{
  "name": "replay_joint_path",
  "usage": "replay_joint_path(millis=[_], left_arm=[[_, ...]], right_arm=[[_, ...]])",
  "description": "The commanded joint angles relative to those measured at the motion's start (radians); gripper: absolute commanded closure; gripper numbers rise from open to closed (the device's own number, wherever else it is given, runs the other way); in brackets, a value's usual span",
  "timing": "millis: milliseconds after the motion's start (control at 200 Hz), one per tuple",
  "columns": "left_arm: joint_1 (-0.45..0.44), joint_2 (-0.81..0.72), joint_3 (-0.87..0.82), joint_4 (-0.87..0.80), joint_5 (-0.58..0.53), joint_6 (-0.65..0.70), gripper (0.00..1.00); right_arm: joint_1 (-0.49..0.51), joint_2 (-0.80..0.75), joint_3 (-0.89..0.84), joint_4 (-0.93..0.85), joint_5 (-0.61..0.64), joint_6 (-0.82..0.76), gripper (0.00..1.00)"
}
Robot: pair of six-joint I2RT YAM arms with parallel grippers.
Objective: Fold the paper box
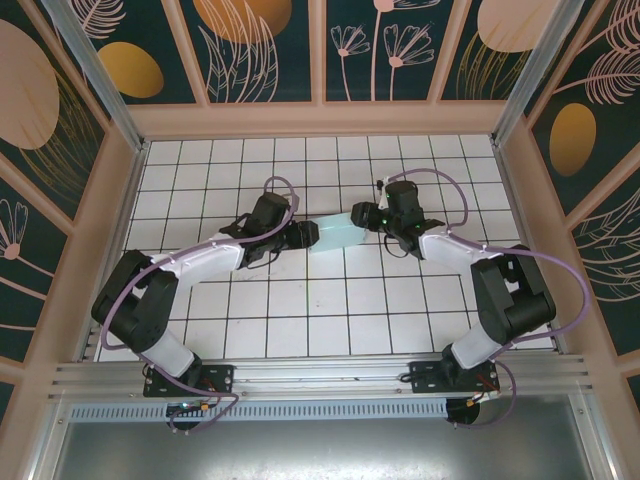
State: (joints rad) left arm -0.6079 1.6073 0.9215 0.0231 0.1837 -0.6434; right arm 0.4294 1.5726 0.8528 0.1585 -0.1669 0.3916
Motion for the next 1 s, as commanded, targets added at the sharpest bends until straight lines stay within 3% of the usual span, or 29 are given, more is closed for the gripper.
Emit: replay_joint_path(millis=[0,170,295,410,525,661,881,991], left_arm=[[0.011,-0.040,0.012,0.007,0.039,0.014,0.33],[0.089,-0.031,0.018,0.008,0.094,0.005,0.30],[0.103,0.002,0.001,0.015,0.124,0.007,0.47],[0.104,0.022,-0.033,0.041,0.166,-0.004,0.55],[0.103,0.022,-0.083,0.079,0.195,-0.018,0.53],[0.104,0.013,-0.104,0.091,0.187,-0.030,0.36],[0.110,-0.035,-0.027,0.023,0.143,-0.005,0.36],[0.125,-0.052,-0.007,0.049,0.199,-0.038,0.42]], right_arm=[[-0.003,-0.009,0.004,-0.043,-0.019,-0.006,0.44],[-0.003,-0.008,-0.012,-0.016,-0.028,0.013,0.44],[-0.003,-0.021,-0.023,-0.020,-0.026,0.018,0.44],[-0.004,-0.024,-0.025,-0.031,-0.014,0.017,0.44],[-0.006,-0.009,-0.021,-0.030,-0.017,0.019,0.44],[-0.006,0.012,-0.008,-0.028,-0.034,0.027,0.44],[-0.006,0.004,-0.001,-0.037,-0.028,0.026,0.43],[-0.005,-0.001,-0.006,-0.040,-0.026,0.024,0.43]])
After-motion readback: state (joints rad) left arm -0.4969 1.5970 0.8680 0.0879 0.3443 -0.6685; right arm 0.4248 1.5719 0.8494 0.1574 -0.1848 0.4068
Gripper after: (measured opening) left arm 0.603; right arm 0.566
